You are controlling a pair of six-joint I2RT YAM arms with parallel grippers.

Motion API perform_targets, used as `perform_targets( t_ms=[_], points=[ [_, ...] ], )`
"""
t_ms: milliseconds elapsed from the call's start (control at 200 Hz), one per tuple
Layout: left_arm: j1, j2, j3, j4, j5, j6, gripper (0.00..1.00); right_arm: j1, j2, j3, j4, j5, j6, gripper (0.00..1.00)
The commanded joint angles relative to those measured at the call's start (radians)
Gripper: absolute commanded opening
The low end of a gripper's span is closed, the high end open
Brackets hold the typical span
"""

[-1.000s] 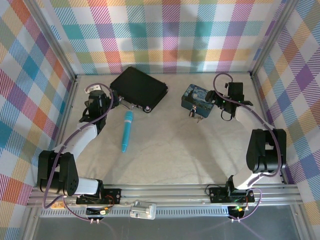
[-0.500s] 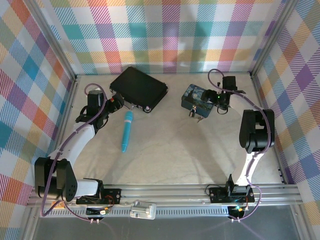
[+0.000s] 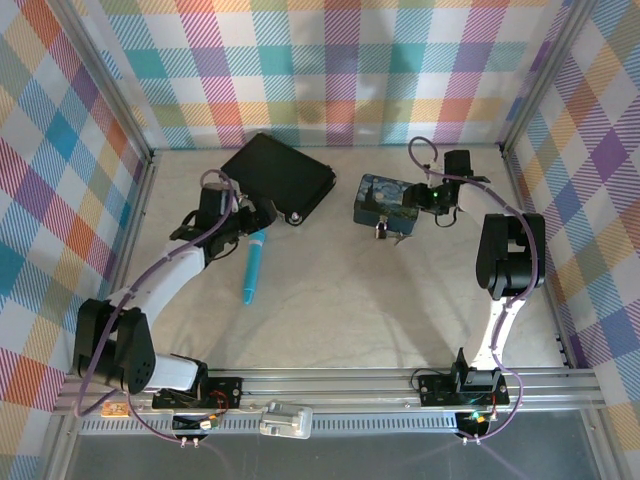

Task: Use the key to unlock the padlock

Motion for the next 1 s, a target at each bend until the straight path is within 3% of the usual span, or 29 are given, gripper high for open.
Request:
perform_targets(
  t_ms=[0, 180, 445, 635, 780, 910, 995],
  points=[
    [-0.052, 0.057, 0.053, -0.029, 0.015, 0.013, 0.95, 0.049, 0.029, -0.017, -0.141, -0.037, -0.145, 0.52],
    [-0.134, 0.136, 0.109, -0.045, 0.034, 0.024, 0.95, 0.104, 0.053, -0.003, -0.224, -0.107, -0.258, 0.49],
    [-0.164, 0.152, 0.14, -0.024, 0.056, -0.012, 0.96, 0.225, 0.047, -0.024, -0.264, -0.074, -0.305, 0.48],
    [-0.164, 0.119, 0.142, -0.02, 0.034, -0.026, 0.96, 0.236, 0.003, 0.034, -0.265, -0.047, -0.198, 0.67],
    [-0.164, 0.079, 0.131, -0.025, -0.028, -0.055, 0.96, 0.233, -0.093, 0.042, -0.275, 0.027, -0.016, 0.75],
    [-0.164, 0.073, 0.157, -0.148, -0.221, -0.111, 0.96, 0.222, -0.17, 0.005, -0.305, 0.16, 0.076, 0.78],
    [-0.162, 0.071, 0.163, -0.171, -0.276, -0.116, 0.96, 0.206, -0.194, -0.013, -0.341, 0.242, 0.099, 0.77]
  ],
)
